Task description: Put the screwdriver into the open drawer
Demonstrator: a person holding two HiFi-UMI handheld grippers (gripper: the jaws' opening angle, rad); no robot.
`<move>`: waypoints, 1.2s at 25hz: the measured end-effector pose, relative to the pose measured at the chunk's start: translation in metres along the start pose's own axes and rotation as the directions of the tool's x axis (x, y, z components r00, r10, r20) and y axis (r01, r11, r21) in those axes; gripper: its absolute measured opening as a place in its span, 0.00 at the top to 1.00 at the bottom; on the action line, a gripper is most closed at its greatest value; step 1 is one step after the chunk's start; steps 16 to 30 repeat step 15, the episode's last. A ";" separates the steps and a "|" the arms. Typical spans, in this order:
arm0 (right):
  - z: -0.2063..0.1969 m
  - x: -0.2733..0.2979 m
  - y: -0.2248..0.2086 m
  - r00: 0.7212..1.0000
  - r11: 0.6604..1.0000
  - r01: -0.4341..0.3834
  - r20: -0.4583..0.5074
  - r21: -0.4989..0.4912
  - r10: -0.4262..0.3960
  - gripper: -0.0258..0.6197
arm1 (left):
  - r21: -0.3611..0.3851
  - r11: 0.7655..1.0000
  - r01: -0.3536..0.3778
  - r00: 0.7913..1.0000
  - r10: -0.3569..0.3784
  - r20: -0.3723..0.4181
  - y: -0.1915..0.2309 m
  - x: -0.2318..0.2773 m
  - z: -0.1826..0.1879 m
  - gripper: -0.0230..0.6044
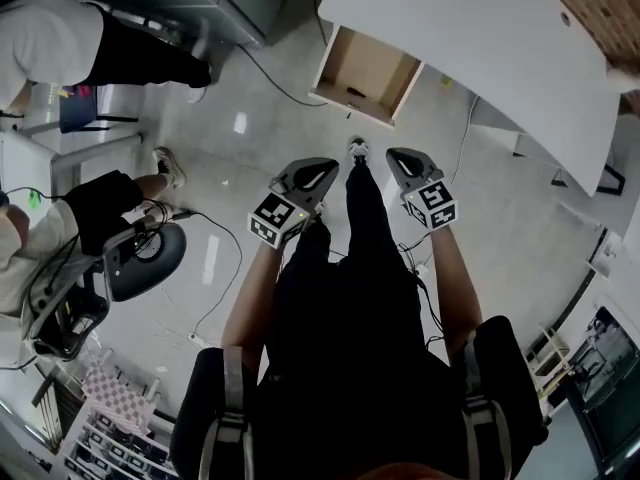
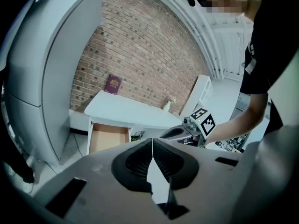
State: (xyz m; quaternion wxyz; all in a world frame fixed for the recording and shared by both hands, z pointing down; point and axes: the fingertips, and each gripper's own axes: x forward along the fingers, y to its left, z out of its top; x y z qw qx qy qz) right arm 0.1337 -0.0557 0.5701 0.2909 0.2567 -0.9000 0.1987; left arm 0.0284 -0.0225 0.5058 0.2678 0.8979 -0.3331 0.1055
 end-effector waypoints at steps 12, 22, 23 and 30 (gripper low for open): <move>0.021 -0.053 0.050 0.995 0.997 0.073 0.072 -0.003 -0.073 0.87 | 0.072 0.993 0.088 0.996 -0.086 -0.027 -0.033 -0.023 0.008 0.94; 0.027 -0.062 0.074 0.995 0.998 0.067 0.076 -0.019 -0.066 0.87 | 0.066 0.994 0.089 0.996 -0.088 -0.023 -0.040 -0.043 0.006 0.94; 0.027 -0.062 0.074 0.995 0.998 0.067 0.076 -0.019 -0.066 0.87 | 0.066 0.994 0.089 0.996 -0.088 -0.023 -0.040 -0.043 0.006 0.94; 0.027 -0.062 0.074 0.995 0.998 0.067 0.076 -0.019 -0.066 0.87 | 0.066 0.994 0.089 0.996 -0.088 -0.023 -0.040 -0.043 0.006 0.94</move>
